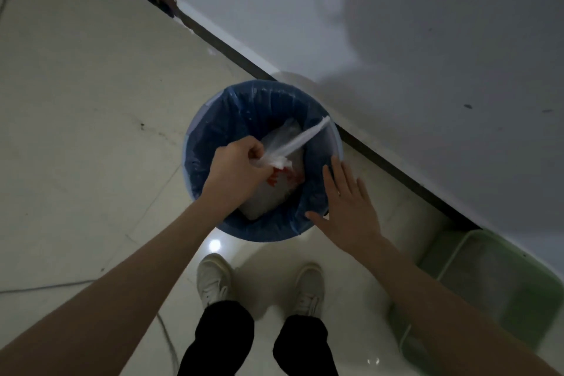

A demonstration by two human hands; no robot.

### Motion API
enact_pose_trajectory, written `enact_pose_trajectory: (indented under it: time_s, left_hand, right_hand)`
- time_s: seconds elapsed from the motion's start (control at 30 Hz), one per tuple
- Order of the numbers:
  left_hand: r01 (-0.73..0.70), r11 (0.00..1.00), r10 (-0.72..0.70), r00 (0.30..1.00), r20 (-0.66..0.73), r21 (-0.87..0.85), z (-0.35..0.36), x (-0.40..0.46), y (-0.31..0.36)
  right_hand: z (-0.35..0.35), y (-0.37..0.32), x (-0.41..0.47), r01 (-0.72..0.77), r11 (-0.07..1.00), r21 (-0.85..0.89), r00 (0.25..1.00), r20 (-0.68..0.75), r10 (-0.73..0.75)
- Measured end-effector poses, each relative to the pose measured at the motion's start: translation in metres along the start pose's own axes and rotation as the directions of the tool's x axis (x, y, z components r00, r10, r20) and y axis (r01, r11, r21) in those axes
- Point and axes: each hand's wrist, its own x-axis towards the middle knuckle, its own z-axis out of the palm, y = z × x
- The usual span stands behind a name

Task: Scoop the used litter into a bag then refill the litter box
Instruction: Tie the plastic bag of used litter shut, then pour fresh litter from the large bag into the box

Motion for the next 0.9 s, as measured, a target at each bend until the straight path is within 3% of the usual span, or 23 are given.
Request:
enact_pose_trajectory:
  time_s: [0.23, 0.37, 0.53, 0.7, 0.9]
  left_hand:
    - [0.064, 0.99, -0.084, 0.982, 0.168, 0.122, 0.04, 0.048, -0.034]
    - [0.136, 0.965, -0.175, 0.971, 0.166, 0.222, 0.051, 0.049, -0.055]
    - [-0.057, 0.957, -0.027, 0.959, 0.282, 0.286, 0.05, 0.034, -0.032]
    - [-0.259, 0.886, 0.197, 0.961, 0.193, 0.386, -0.014, -0.023, -0.013]
    - [-0.01, 0.919, 0.047, 0.995, -0.084, 0.393, -0.179, -0.129, 0.007]
  right_hand:
    - [0.007, 0.005, 0.004, 0.024, 0.999, 0.043, 0.999, -0.025, -0.023]
    - [0.005, 0.004, 0.006, 0.017, 0.999, 0.038, 1.0, -0.011, -0.017]
    - [-0.014, -0.005, 0.002, -0.019, 0.999, -0.039, 0.998, 0.063, 0.022]
    - [-0.066, -0.054, -0.028, -0.015, 0.998, -0.063, 0.999, 0.05, 0.018]
    - [-0.175, -0.149, -0.099, 0.142, 0.989, -0.045, 0.987, -0.066, -0.145]
